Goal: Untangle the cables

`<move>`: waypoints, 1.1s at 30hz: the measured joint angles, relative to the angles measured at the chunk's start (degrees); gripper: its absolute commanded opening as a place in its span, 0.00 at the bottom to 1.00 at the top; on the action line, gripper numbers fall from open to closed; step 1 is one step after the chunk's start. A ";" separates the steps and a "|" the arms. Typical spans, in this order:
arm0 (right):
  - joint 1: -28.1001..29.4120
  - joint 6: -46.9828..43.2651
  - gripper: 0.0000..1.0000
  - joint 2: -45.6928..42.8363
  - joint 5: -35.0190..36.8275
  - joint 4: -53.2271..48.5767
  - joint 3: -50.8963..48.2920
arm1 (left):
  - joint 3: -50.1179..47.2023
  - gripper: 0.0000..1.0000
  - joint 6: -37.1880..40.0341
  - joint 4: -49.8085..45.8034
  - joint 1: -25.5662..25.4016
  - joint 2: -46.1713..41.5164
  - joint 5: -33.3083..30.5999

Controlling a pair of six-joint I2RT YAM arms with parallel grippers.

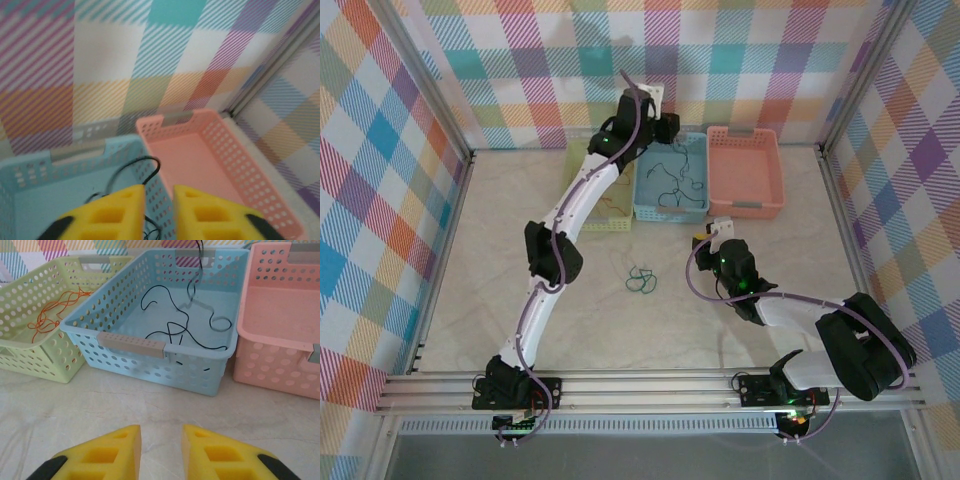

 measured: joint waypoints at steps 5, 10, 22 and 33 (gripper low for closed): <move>0.00 0.00 0.29 0.00 -0.15 -0.28 0.44 | -0.87 0.64 -1.86 -5.01 0.00 4.46 -0.76; 0.00 -0.02 0.29 0.07 -0.74 -0.31 0.57 | -2.56 0.67 -2.43 -10.16 -0.26 3.37 -0.92; 0.00 -0.04 0.30 1.77 -3.45 -0.87 1.84 | -43.41 0.70 -2.25 -2.12 -7.13 -42.38 -0.66; -0.22 -0.48 0.36 9.31 -15.37 -7.91 10.56 | -92.00 0.74 -6.27 11.52 -6.75 -78.05 -3.82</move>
